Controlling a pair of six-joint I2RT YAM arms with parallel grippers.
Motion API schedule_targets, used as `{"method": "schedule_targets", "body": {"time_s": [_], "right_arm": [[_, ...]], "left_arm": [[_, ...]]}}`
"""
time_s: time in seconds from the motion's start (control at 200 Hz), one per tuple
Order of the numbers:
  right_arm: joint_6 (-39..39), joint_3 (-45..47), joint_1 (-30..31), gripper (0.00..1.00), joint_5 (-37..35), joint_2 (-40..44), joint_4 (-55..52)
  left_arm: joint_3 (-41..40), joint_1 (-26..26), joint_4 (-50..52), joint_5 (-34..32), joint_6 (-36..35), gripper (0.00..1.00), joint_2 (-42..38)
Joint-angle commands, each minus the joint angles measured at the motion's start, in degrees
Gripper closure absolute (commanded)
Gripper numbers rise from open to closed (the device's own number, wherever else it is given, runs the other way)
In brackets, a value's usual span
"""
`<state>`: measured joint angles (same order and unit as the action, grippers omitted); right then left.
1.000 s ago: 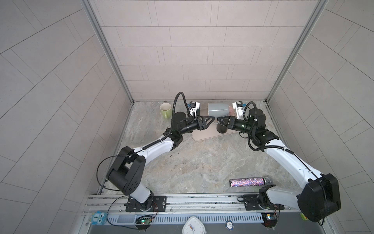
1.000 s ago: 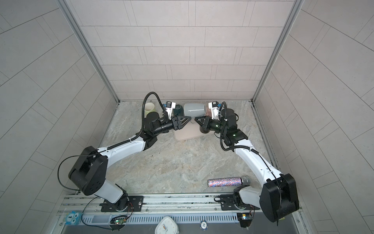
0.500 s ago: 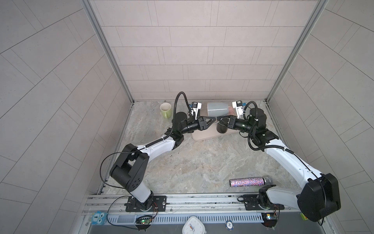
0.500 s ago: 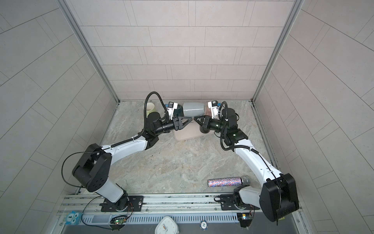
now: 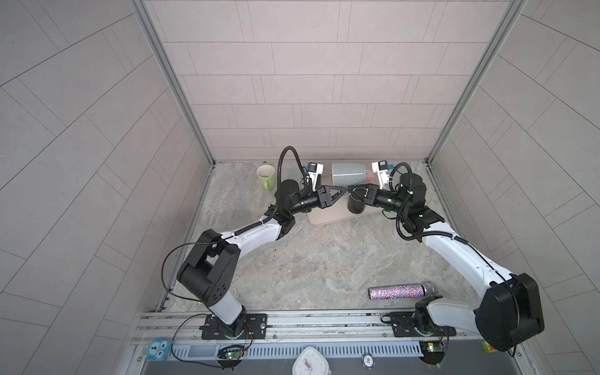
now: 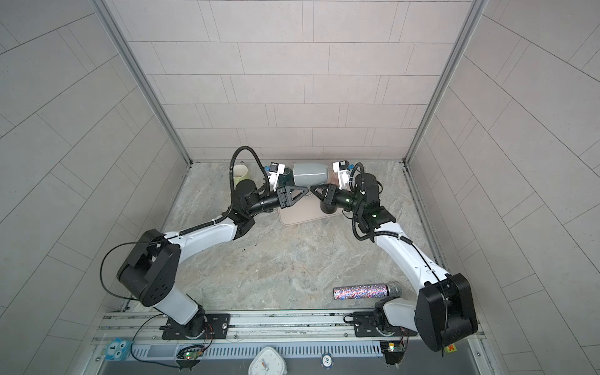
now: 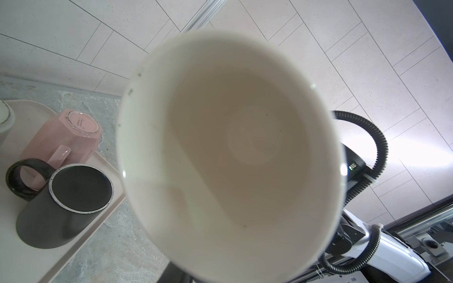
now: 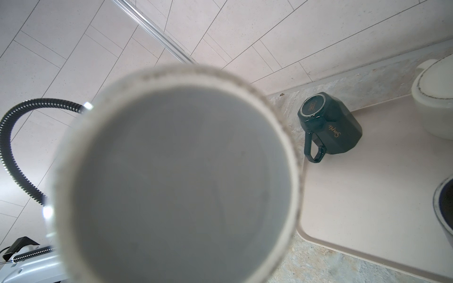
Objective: Turn the mug right side up
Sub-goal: Place the mug at the top-left of the table.
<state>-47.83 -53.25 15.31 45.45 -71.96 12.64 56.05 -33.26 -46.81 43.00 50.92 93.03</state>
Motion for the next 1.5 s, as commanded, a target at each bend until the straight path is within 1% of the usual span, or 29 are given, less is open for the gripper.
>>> {"method": "schedule_targets", "body": {"time_s": [0.0, 0.18, 0.305, 0.5, 0.56, 0.6, 0.876, 1.181, 1.216, 1.261, 1.311, 1.361, 1.396, 1.446, 1.491], "right_arm": [[-0.59, -0.45, -0.34, 1.00, 0.52, -0.10, 5.37], [-0.40, -0.43, -0.34, 1.00, 0.43, -0.77, 5.72], [-0.48, -0.37, -0.26, 1.00, 0.35, -1.07, 5.99], [-0.07, -0.52, -0.36, 1.00, 0.52, -1.23, 5.68], [0.22, -0.36, -0.31, 1.00, 0.32, -1.17, 5.39], [0.35, -0.41, -0.34, 1.00, 0.15, -1.25, 5.14], [0.55, 0.24, -0.34, 1.00, -0.01, -1.39, 5.13], [0.99, 1.43, -0.35, 1.00, 0.42, -0.90, 5.61], [0.86, 1.53, -0.44, 0.97, 0.51, -0.87, 5.72], [0.65, 1.77, -0.46, 0.89, 0.52, -0.84, 6.11], [0.44, 1.92, -0.46, 0.86, 0.63, -0.78, 6.52], [0.16, 2.11, -0.51, 0.79, 0.65, -0.72, 6.82], [-0.31, 2.40, -0.62, 0.76, 0.88, -0.58, 7.67], [-1.22, 2.78, -0.72, 0.74, 1.34, -0.68, 9.37], [-1.94, 3.09, -0.81, 0.70, 1.44, -0.72, 10.34]], "left_arm": [[2.37, -0.32, -2.65, 1.07, -0.02, 0.70, 0.20], [2.93, -0.32, -1.46, 1.04, -0.22, 0.76, 0.22], [3.39, -0.32, -1.11, 1.51, -0.05, 0.90, 0.45], [3.50, -0.26, -0.57, 0.95, -0.15, 0.91, 0.25], [3.69, -0.24, -0.36, 1.02, -0.29, 0.94, 0.22], [3.71, -0.31, -0.35, 1.03, -0.29, 1.00, 0.09], [3.63, -0.24, 1.92, -0.79, -1.34, 1.00, -1.79], [3.12, -0.62, 7.45, -3.85, -6.34, 1.00, -5.30], [3.11, -0.75, 7.52, -4.16, -6.45, 1.00, -5.69], [3.02, -0.95, 7.69, -4.74, -6.61, 1.00, -6.17], [2.84, -0.96, 8.31, -5.41, -7.03, 1.00, -6.85], [2.75, -1.02, 9.01, -5.86, -7.71, 1.00, -7.54], [2.87, -0.95, 9.72, -6.17, -8.24, 1.00, -7.93], [2.91, -1.01, 11.16, -7.05, -8.95, 1.00, -8.41], [2.55, -0.97, 11.47, -7.49, -9.08, 1.00, -8.75]]}}
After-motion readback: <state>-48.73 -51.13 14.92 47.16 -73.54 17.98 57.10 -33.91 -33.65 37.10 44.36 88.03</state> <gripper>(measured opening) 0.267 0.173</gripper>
